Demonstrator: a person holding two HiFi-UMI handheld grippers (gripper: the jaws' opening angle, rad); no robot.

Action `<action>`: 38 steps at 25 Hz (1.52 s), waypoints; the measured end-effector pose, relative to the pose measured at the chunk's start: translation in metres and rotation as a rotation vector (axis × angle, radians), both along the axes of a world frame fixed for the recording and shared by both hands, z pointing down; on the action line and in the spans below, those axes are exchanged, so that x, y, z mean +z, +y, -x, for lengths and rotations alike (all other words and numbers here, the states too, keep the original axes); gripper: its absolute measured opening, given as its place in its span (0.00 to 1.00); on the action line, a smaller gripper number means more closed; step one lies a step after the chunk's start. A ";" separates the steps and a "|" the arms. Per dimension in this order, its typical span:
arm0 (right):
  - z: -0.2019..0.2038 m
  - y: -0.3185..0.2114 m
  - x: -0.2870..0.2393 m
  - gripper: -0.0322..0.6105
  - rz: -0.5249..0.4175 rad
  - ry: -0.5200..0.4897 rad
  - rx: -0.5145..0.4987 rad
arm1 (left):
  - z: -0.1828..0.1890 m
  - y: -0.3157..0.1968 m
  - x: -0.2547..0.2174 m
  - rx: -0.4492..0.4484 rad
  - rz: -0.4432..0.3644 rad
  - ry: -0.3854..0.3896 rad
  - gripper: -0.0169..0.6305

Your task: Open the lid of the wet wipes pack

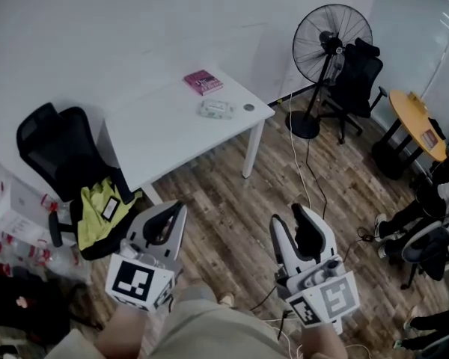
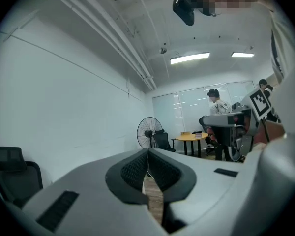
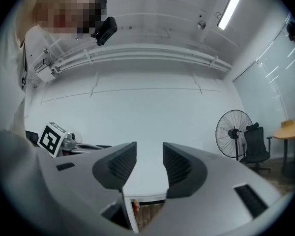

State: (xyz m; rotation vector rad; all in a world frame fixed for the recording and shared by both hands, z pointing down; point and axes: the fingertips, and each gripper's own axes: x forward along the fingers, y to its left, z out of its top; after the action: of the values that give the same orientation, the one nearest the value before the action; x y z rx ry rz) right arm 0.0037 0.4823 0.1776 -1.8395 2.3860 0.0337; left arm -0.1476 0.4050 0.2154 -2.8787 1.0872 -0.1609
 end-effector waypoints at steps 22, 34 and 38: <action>-0.030 -0.173 0.047 0.33 0.143 0.071 -0.045 | -0.044 -0.162 0.035 0.019 0.042 -0.017 0.06; -0.038 -0.362 0.060 0.33 0.234 0.125 -0.020 | -0.069 -0.345 0.045 0.072 0.098 -0.060 0.06; -0.040 -0.399 0.070 0.33 0.264 0.124 -0.015 | -0.075 -0.380 0.044 0.087 0.089 -0.062 0.06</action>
State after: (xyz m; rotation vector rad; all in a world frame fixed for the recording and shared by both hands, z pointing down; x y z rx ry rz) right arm 0.0439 0.0835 0.2480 -1.9830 2.5957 -0.1826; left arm -0.0727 0.0253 0.2595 -2.9704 0.9670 -0.2997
